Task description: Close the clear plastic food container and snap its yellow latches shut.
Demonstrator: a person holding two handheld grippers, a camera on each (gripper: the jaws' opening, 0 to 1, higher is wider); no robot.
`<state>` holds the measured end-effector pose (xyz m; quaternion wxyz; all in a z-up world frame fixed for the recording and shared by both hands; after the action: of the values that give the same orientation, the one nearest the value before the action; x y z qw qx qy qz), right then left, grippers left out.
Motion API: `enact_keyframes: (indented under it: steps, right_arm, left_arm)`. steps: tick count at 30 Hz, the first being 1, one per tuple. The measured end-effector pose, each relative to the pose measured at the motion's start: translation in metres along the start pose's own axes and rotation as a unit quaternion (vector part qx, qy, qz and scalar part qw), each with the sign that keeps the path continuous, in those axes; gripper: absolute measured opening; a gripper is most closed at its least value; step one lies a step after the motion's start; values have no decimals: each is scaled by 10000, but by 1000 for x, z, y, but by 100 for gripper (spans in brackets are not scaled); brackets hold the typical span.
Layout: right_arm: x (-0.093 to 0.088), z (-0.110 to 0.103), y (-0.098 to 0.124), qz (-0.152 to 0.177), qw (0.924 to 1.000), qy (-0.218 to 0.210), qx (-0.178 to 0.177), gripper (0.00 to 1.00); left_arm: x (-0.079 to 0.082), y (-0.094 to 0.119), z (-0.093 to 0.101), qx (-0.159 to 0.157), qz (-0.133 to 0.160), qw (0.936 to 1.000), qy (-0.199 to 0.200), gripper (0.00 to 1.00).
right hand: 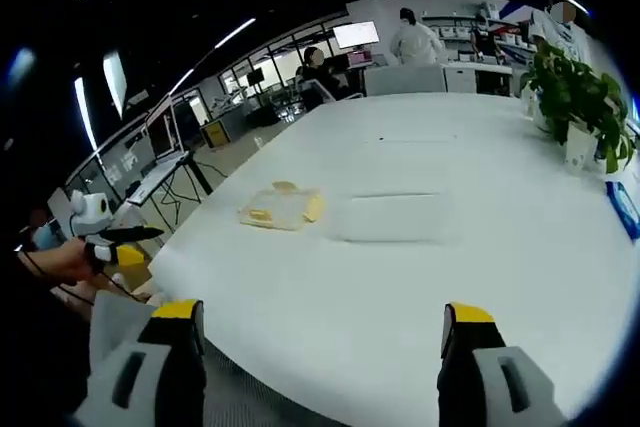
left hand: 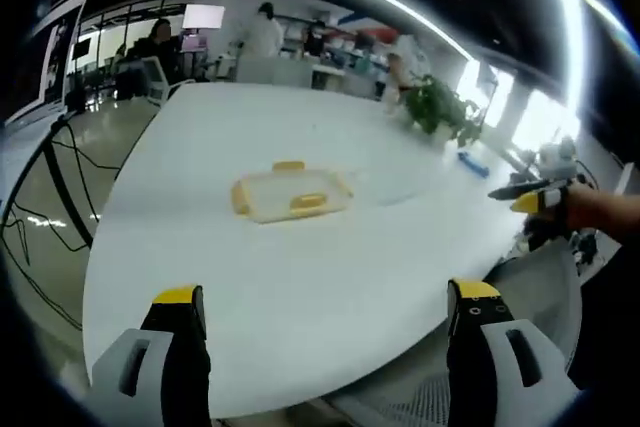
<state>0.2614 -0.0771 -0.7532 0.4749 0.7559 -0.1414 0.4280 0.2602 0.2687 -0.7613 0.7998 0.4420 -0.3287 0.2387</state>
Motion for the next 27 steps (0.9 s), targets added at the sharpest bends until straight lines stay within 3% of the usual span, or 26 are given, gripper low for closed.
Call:
enact_keyframes:
  steps: [13, 18, 20, 27]
  right_arm:
    - [6, 4, 6, 72, 9999, 32, -132, 100]
    - [7, 5, 5, 91, 9999, 8, -117, 100]
    - [17, 2, 6, 380, 9990, -240, -41, 100]
    - [16, -4, 1, 331, 9993, -168, 56, 100]
  left_arm:
    - [4, 2, -1, 28, -10, 10000, -88, 98]
    - [5, 3, -3, 61, -38, 9999, -121, 97]
    - [5, 4, -4, 85, -34, 9999, -116, 97]
    - [3, 4, -5, 110, -89, 9998, -113, 96]
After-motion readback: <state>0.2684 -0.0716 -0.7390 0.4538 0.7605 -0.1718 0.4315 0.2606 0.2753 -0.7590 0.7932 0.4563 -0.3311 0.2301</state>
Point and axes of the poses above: the point that each gripper's makers call its tool centre point, and the gripper's own axes: y roughly backward along the fingers, z roughly to its right, x roughly out of its top, the point moved 3 cm from there along y, roughly backward along the fingers, and after that the axes turned 9 degrees about y, right-handed, at the moved point
